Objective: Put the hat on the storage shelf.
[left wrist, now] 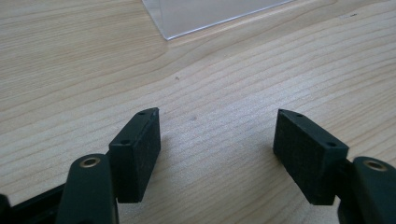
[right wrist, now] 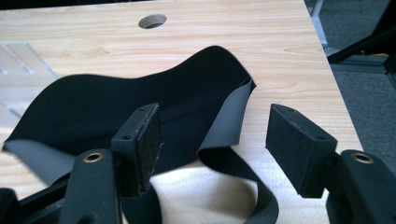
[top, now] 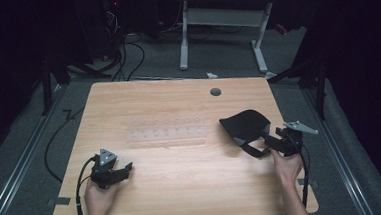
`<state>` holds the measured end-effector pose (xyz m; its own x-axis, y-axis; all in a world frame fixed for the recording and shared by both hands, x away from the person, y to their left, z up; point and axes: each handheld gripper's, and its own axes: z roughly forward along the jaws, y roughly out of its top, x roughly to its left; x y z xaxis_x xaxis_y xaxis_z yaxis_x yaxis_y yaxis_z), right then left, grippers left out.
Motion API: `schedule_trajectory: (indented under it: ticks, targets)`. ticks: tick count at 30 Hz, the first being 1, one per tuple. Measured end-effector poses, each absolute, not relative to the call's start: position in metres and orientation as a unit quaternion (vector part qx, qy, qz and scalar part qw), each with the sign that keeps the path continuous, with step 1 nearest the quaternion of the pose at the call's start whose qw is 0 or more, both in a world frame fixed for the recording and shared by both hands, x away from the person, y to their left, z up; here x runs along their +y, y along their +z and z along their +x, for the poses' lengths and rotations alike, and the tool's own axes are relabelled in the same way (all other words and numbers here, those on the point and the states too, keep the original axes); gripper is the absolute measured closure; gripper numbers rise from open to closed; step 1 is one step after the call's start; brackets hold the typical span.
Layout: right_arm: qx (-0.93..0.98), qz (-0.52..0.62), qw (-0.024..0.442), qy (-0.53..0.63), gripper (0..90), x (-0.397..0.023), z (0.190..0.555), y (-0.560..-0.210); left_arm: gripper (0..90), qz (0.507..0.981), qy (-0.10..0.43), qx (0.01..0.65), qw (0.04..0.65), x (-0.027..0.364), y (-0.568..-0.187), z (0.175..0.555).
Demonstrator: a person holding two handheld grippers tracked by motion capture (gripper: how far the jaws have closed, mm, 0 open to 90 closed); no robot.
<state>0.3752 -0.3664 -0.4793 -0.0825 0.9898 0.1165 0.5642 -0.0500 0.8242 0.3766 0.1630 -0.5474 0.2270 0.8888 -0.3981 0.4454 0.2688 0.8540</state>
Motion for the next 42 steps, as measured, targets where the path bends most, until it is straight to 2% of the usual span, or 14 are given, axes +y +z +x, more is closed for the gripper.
schedule_trajectory:
  ticks: [17,23,31,42]
  targets:
    - [0.623,0.642,0.239,0.378,28.9,-0.371,0.418,-0.493,32.2,0.569,0.206,0.587,0.539,0.163,-0.547,0.377]
    - [0.619,0.655,0.215,0.378,29.6,-0.374,0.426,-0.505,32.0,0.569,0.206,0.586,0.539,0.163,-0.547,0.377]
    - [0.624,0.654,0.196,0.381,39.0,-0.369,0.432,-0.517,32.1,0.569,0.206,0.586,0.539,0.163,-0.547,0.377]
    - [0.637,0.634,0.195,0.393,63.5,-0.369,0.428,-0.521,32.0,0.569,0.206,0.587,0.539,0.163,-0.547,0.377]
